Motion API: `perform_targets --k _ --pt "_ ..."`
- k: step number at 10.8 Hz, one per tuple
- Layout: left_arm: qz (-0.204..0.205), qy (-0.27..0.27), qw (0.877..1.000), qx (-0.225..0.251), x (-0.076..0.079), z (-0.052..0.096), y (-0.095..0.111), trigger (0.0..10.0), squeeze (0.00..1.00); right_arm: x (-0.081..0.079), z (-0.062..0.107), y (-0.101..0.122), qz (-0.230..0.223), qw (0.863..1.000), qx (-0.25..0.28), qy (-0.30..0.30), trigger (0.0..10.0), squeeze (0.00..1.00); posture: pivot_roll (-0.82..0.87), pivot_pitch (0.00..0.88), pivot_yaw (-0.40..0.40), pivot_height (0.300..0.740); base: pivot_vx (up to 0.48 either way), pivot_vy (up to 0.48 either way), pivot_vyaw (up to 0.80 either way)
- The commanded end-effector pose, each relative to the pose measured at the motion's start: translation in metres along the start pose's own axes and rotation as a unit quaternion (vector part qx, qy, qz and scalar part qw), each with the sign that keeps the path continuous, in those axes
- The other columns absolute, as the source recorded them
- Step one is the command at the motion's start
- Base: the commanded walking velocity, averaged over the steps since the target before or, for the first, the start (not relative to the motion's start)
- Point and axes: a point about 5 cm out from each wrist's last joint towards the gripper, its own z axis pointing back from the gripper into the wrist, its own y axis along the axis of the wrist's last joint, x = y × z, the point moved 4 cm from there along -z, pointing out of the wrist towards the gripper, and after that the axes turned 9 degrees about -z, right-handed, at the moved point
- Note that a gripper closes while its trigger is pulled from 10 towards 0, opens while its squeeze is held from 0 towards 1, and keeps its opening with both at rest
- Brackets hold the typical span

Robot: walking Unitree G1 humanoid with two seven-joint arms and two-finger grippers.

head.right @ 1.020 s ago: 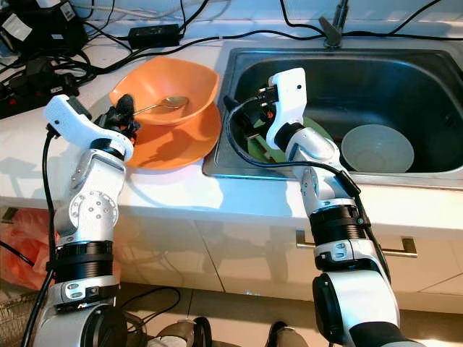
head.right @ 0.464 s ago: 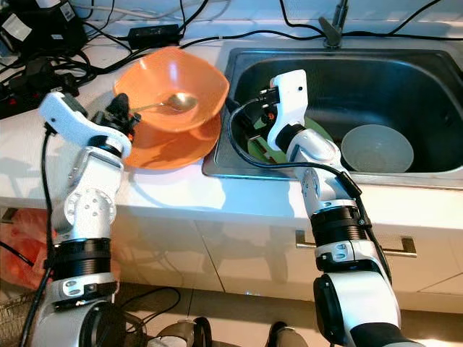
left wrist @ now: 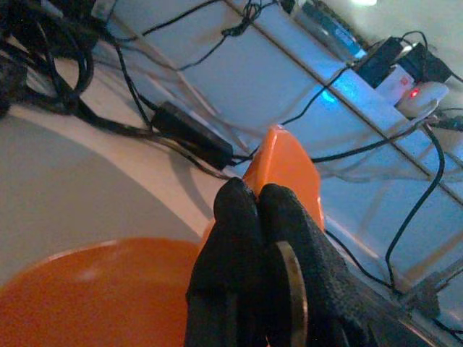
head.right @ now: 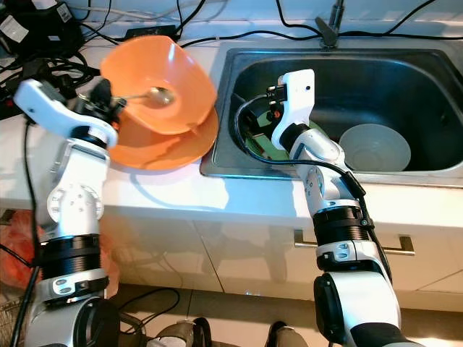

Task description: Kitchen organization

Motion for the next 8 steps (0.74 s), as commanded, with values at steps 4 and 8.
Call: perform_targets --k 4,8 --pt "0.026 0.050 0.996 -0.076 -0.024 0.008 -0.029 0.0 0.00 -0.002 -0.002 0.002 -0.004 1.000 0.001 0.002 10.0 0.55 0.05 0.121 0.088 0.740 0.000 0.000 0.00" --pt "0.059 0.061 0.981 -0.176 -0.028 0.020 -0.077 0.0 0.00 -0.001 -0.002 0.004 -0.001 1.000 0.003 0.001 10.0 0.55 0.05 0.115 0.092 0.740 0.000 0.000 0.00"
